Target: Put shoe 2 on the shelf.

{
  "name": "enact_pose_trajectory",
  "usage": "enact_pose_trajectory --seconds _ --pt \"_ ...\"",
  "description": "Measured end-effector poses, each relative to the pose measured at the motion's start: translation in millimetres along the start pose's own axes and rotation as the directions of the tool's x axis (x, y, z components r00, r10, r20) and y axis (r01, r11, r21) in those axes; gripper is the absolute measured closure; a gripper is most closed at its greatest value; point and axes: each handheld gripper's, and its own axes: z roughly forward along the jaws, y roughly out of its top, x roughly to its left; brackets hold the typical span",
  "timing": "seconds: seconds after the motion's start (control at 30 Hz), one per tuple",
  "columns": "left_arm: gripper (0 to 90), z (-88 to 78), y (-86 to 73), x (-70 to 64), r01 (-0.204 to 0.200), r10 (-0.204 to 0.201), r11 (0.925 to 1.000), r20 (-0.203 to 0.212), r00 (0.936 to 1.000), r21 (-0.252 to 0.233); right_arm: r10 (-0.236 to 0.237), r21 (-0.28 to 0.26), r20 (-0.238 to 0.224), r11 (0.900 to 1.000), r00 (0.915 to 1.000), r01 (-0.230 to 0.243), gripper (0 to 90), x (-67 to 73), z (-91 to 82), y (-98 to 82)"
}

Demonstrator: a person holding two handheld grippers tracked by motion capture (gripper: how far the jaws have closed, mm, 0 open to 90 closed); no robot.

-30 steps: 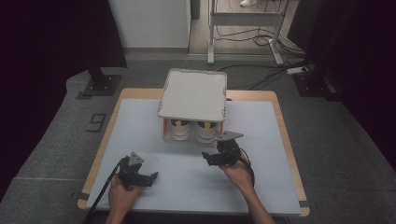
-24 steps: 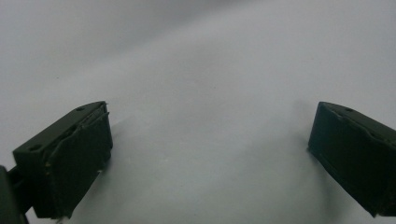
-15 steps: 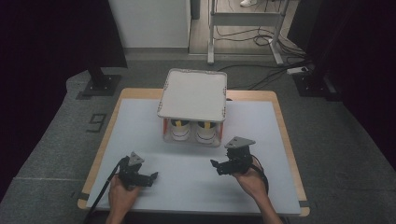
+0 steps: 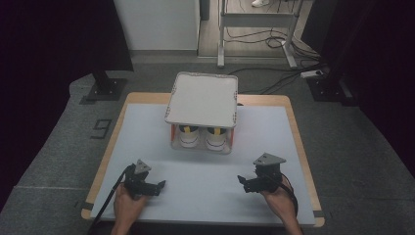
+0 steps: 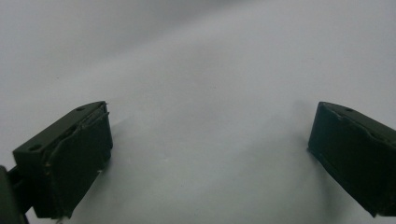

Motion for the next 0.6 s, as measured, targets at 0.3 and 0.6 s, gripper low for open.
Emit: enact_pose_trajectory --seconds 0.3,0.6 --pt "0.0 0.0 0.0 0.0 0.000 0.000 1.0000 0.000 1.0000 0.000 0.058 0.047 0.042 0.997 0.9974 -0.060 0.0 -12.4 13.9 -36.3" --pt "0.0 0.0 -0.1 -0.1 0.000 0.000 1.0000 0.000 1.0000 0.000 0.061 0.078 0.046 0.995 0.9971 -0.064 0.0 -15.2 21.9 -48.7"
